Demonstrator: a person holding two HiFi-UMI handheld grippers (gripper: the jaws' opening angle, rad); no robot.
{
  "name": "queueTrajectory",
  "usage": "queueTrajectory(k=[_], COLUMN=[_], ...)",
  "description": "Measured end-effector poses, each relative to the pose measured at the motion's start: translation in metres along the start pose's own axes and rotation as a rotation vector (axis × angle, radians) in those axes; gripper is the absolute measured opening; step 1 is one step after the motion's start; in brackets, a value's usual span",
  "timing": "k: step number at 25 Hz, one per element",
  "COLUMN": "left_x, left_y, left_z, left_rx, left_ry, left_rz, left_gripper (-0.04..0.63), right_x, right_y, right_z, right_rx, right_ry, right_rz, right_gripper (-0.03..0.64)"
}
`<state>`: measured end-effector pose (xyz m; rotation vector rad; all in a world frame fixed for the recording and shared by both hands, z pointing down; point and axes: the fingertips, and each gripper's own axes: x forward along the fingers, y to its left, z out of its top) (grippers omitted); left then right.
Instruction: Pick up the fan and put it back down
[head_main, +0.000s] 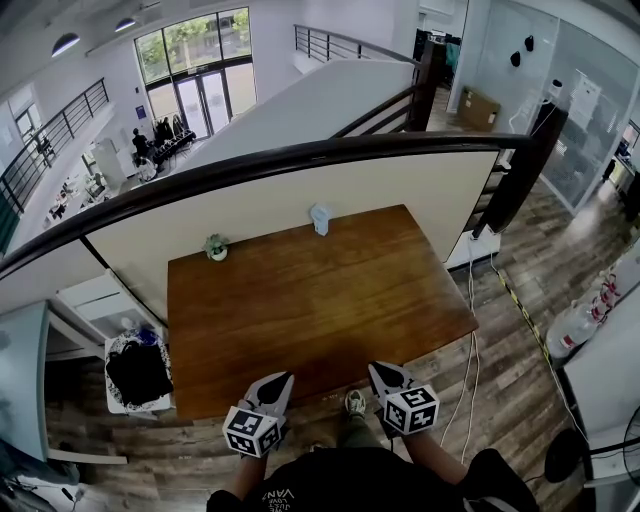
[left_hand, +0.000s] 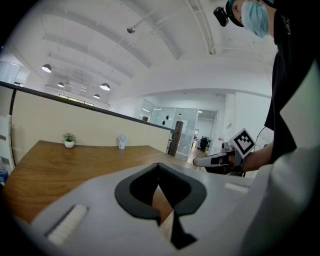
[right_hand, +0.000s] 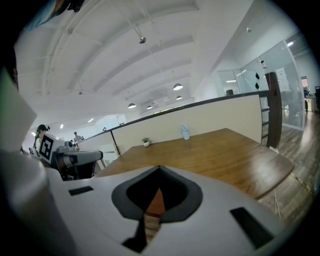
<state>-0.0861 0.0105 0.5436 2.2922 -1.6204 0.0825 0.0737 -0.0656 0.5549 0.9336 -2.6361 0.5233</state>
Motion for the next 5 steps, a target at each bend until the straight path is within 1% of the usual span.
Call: queueTrajectory(k=[5], left_x=[0.0012], left_y=[0.0018], left_z=[0.0018], left_rx=[-0.002], left_ry=[-0.002], left_rz=[0.001], left_gripper=[0.011], right_x=[0.002], right_y=[0.0002], right_z=[0.0004], right_rx=[0.001], right_ry=[0.003], right_rz=[0.001], right_gripper=[0.012])
